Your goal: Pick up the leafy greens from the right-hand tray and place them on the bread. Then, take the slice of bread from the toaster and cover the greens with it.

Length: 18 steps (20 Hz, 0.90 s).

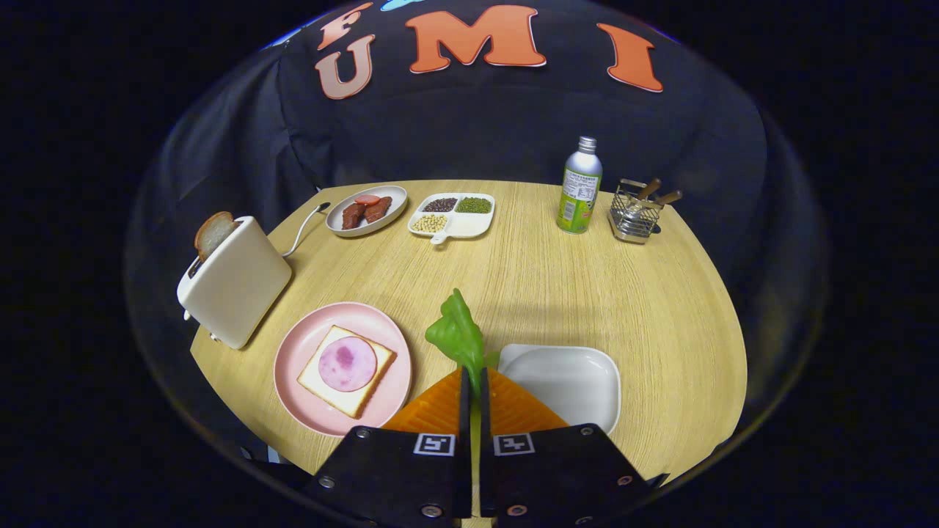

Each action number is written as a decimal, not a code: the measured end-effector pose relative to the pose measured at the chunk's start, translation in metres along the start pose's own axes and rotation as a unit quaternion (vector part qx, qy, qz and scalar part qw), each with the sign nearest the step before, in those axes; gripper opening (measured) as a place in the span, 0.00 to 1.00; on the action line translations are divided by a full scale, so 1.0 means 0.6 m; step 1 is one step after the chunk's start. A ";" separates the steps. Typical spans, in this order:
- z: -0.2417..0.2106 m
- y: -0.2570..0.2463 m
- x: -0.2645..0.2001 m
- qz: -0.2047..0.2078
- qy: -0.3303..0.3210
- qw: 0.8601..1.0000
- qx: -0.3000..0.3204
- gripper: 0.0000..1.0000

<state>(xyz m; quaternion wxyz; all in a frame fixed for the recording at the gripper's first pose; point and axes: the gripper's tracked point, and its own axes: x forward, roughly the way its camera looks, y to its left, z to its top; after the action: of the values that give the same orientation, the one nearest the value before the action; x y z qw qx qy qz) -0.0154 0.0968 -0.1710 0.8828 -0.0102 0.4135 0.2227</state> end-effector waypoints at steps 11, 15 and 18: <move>0.036 0.127 0.006 0.065 -0.023 0.996 -0.052 0.05; 0.022 0.170 0.031 0.082 -0.009 0.994 -0.072 0.05; 0.012 0.192 0.055 0.083 0.001 0.992 -0.095 0.05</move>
<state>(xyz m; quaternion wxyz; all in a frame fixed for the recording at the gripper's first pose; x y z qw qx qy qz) -0.0379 0.2146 -0.1718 0.8559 -0.0592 0.3906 0.3337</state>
